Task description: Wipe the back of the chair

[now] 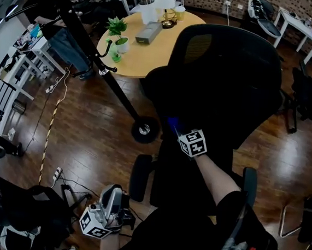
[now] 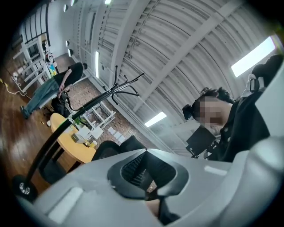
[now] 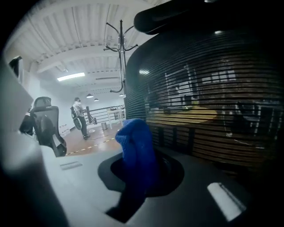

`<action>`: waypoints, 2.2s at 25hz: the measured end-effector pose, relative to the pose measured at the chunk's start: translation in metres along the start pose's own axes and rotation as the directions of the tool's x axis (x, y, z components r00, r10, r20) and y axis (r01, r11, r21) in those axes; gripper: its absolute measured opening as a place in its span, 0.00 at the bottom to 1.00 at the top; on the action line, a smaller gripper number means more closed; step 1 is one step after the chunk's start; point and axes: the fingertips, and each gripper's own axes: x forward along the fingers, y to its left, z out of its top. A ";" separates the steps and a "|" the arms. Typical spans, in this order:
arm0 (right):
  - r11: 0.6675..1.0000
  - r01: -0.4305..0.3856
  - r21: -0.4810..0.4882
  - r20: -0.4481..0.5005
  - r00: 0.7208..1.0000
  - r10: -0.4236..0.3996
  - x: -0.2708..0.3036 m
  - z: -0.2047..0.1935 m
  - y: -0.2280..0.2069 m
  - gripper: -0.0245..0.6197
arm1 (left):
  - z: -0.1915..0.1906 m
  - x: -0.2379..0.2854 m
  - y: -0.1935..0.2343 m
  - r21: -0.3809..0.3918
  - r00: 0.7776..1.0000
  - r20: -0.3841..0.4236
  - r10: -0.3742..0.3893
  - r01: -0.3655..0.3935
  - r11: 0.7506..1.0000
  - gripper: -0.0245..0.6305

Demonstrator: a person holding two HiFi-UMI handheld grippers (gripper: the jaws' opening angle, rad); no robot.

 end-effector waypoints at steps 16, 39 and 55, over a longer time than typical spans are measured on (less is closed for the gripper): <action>0.812 0.538 0.225 -0.112 0.842 -0.527 -0.248 -0.111 -0.231 0.09 | -0.101 0.127 -0.048 -0.209 0.901 -0.210 -0.380 0.338 0.918 0.04; 0.995 -0.076 0.060 -0.116 0.990 0.083 -0.015 -0.064 0.050 0.09 | -0.039 0.033 -0.006 -0.072 0.998 -0.053 -0.040 0.037 0.997 0.04; 1.000 -0.012 -0.020 -0.276 0.961 0.006 0.007 -0.129 -0.007 0.09 | -0.025 0.013 0.036 -0.063 0.996 -0.078 0.039 -0.044 0.997 0.04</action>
